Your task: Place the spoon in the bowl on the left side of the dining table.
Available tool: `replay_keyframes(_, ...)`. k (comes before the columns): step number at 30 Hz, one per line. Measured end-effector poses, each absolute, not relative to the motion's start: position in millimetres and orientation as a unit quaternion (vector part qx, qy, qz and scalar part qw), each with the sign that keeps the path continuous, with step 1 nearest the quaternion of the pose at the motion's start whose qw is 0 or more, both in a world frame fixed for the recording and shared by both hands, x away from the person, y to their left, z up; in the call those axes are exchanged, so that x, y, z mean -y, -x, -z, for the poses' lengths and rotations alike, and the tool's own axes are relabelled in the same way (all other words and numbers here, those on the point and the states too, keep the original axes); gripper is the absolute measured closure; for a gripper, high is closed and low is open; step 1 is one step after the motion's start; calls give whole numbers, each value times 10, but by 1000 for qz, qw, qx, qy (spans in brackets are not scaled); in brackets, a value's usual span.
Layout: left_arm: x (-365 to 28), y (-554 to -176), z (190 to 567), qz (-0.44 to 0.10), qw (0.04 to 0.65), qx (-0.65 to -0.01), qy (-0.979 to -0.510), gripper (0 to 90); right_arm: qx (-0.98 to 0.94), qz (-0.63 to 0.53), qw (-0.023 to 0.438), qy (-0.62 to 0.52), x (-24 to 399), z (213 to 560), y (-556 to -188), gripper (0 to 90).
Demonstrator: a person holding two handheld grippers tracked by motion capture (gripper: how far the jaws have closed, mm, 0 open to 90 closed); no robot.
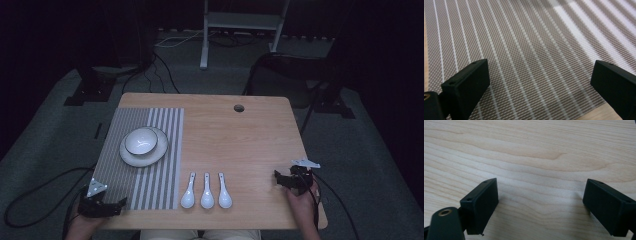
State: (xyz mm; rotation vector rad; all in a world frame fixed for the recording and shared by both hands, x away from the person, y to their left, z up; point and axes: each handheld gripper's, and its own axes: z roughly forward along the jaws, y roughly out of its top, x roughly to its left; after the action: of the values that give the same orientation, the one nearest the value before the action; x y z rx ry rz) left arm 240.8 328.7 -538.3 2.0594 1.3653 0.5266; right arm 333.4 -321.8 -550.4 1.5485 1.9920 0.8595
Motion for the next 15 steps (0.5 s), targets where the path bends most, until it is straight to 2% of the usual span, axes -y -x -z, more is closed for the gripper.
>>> replay_keyframes(15,-3003,-2503,5286,-170,307,-496,-794,24,-726,-313,236,-565,3218,5504,-3334,124)
